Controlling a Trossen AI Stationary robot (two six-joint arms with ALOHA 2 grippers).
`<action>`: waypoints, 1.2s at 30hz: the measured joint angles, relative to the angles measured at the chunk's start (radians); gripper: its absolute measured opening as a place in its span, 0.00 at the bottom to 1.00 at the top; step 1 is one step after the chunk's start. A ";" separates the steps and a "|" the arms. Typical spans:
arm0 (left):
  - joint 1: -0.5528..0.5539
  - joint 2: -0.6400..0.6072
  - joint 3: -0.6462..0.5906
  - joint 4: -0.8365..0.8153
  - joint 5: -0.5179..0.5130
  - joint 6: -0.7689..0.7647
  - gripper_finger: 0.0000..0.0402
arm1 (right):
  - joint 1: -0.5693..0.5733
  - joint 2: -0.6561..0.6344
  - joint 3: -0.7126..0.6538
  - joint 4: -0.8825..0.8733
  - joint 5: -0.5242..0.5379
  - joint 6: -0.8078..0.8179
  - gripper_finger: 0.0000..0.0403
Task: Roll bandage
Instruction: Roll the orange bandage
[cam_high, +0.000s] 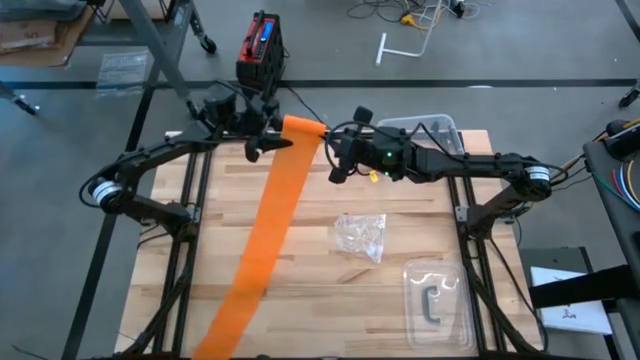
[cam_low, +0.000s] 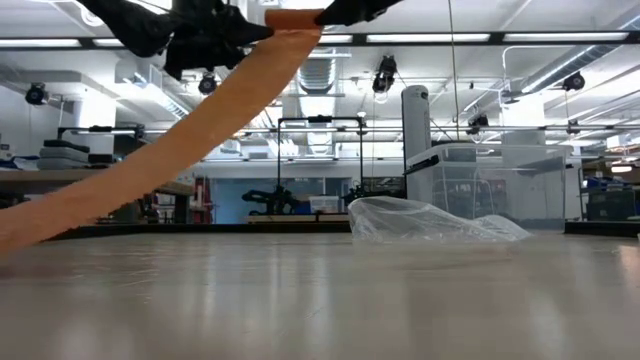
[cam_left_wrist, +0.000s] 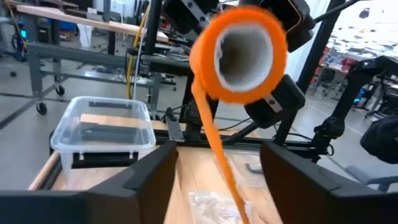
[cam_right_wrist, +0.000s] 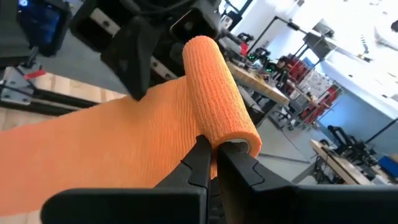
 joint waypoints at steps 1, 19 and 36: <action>0.000 0.004 0.000 -0.001 -0.001 -0.009 0.42 | 0.000 0.000 0.000 0.007 0.000 -0.012 0.03; 0.001 0.006 0.000 -0.017 0.029 -0.033 0.01 | -0.015 -0.001 0.000 0.117 0.037 0.192 0.03; 0.001 0.006 0.000 -0.070 0.053 -0.010 0.00 | -0.033 -0.026 0.000 0.109 0.051 0.166 0.03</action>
